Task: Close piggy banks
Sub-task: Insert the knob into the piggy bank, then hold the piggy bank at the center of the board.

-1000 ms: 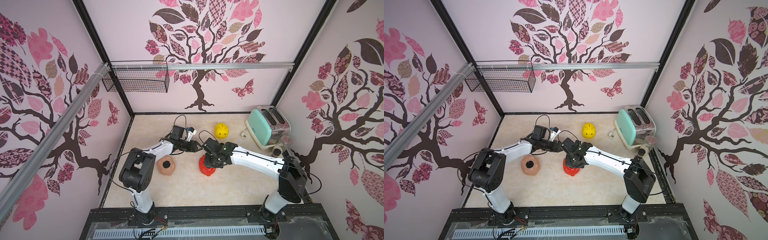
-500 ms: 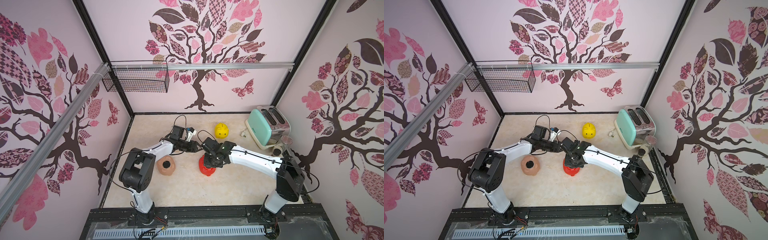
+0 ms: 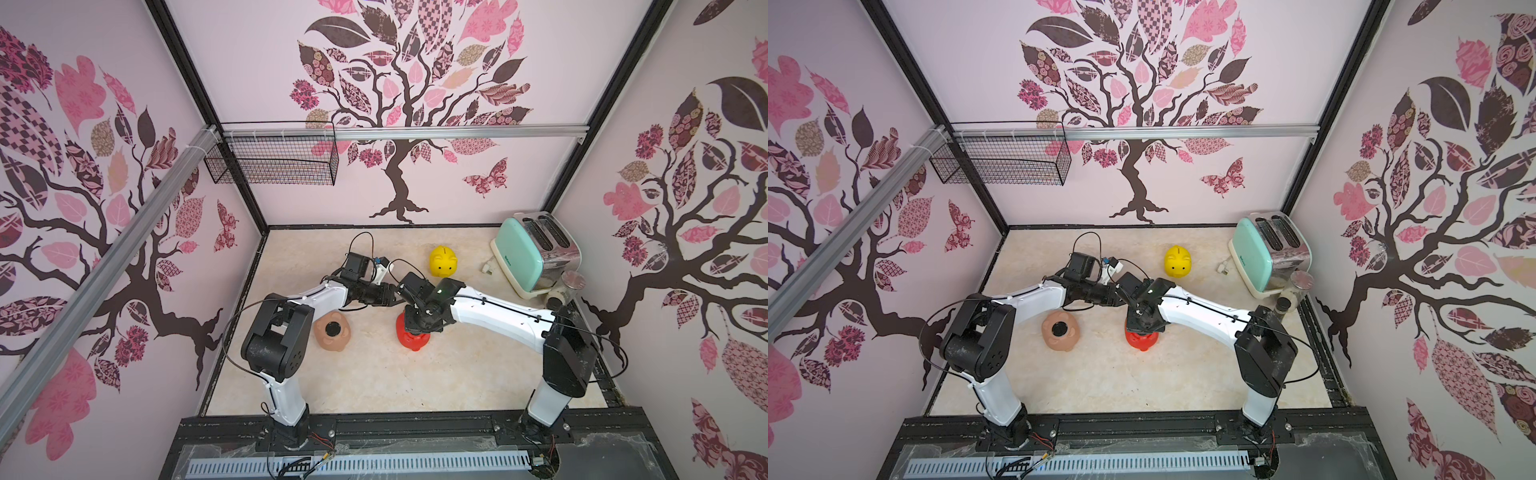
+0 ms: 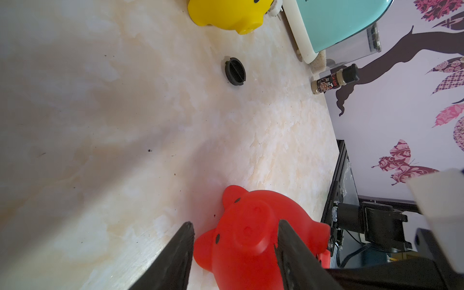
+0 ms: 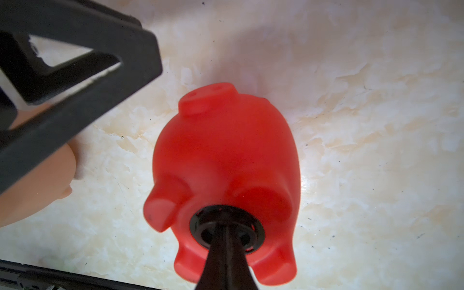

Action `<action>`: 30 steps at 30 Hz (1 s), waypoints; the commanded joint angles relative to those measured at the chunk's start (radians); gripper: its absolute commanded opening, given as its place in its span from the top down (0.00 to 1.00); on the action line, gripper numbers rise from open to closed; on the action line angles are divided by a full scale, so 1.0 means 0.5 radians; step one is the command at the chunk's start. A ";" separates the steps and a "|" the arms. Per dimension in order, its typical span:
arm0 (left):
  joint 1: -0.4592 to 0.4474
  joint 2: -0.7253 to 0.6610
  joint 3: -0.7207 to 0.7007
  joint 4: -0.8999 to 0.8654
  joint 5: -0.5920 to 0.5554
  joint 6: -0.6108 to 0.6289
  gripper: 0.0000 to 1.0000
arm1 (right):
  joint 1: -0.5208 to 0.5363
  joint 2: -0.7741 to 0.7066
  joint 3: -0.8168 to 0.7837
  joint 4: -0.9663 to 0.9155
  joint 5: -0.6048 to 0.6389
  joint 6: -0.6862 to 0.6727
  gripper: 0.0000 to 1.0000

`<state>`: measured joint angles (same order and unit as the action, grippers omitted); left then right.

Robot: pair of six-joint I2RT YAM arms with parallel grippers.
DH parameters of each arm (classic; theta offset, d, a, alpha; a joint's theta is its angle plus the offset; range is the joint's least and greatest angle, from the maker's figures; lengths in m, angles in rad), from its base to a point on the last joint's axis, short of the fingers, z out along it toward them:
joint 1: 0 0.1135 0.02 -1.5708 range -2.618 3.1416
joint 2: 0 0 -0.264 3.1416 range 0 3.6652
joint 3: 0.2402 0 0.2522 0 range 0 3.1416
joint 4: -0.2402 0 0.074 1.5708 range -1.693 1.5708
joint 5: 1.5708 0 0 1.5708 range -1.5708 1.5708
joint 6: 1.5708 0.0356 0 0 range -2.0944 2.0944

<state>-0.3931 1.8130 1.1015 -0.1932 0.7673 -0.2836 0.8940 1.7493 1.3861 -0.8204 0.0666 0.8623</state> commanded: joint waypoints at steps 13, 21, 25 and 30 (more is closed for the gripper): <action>0.001 0.046 0.021 0.023 0.067 0.022 0.44 | 0.031 0.207 0.084 -0.157 0.022 -0.186 1.00; -0.008 0.045 0.000 0.047 0.083 0.008 0.42 | 0.031 0.253 0.161 -0.249 0.032 -0.337 1.00; -0.014 0.046 -0.003 0.050 0.100 0.015 0.42 | 0.032 0.258 0.186 -0.272 0.035 -0.399 1.00; -0.023 0.049 -0.001 0.049 0.118 0.021 0.42 | 0.031 0.284 0.248 -0.330 0.043 -0.432 1.00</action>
<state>-0.3985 1.8271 1.1023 -0.1814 0.8024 -0.2863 0.9028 1.8317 1.5074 -0.9531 0.0864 0.6827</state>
